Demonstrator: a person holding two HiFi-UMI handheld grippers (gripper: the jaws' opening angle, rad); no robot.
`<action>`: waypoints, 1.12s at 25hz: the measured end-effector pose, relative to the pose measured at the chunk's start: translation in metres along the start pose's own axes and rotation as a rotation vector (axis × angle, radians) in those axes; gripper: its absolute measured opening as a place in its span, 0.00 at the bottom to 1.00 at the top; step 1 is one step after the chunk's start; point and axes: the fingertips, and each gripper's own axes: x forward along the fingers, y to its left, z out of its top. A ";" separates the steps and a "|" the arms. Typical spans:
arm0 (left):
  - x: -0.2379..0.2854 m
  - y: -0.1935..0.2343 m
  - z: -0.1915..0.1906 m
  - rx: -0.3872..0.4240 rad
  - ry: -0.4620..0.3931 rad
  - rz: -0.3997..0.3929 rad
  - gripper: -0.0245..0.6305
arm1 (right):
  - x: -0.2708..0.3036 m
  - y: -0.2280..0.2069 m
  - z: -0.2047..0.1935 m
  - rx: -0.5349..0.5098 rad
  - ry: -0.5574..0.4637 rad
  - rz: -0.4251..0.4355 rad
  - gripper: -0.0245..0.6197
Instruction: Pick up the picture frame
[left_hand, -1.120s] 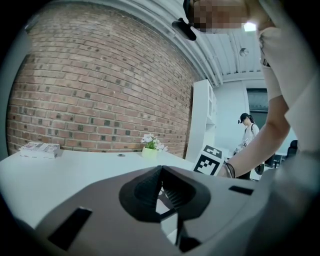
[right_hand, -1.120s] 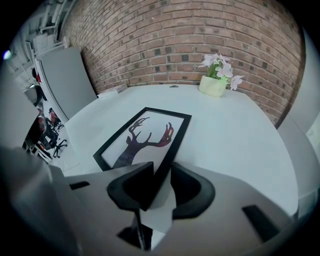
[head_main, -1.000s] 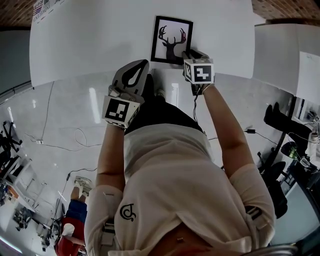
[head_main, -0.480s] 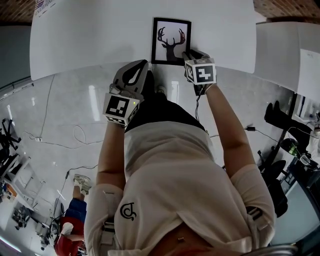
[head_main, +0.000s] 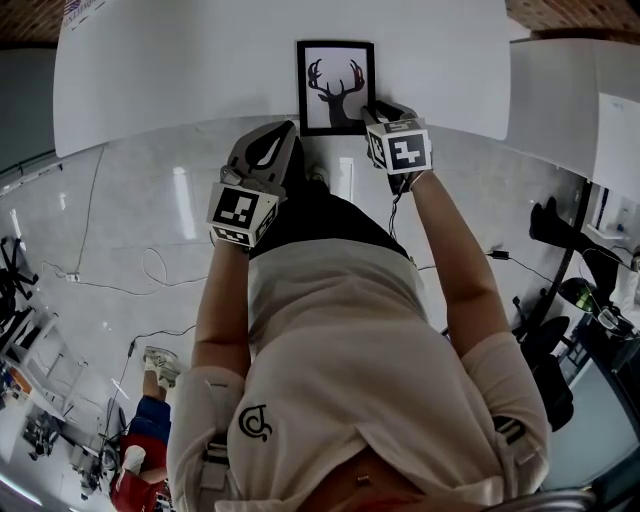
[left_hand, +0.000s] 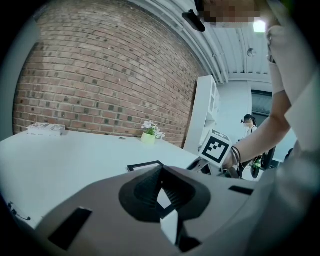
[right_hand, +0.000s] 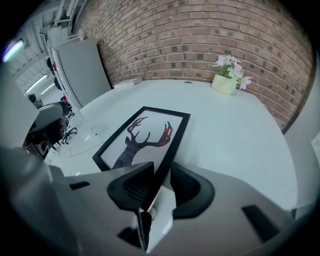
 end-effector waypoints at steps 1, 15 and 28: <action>-0.001 -0.001 -0.003 -0.001 0.000 -0.001 0.06 | 0.000 0.002 -0.003 -0.002 0.002 0.001 0.21; 0.022 0.012 -0.060 -0.392 0.025 -0.072 0.07 | -0.006 0.006 -0.006 -0.006 -0.004 0.020 0.21; 0.064 0.013 -0.109 -1.081 0.090 -0.337 0.38 | -0.004 0.007 -0.003 -0.025 0.006 0.024 0.22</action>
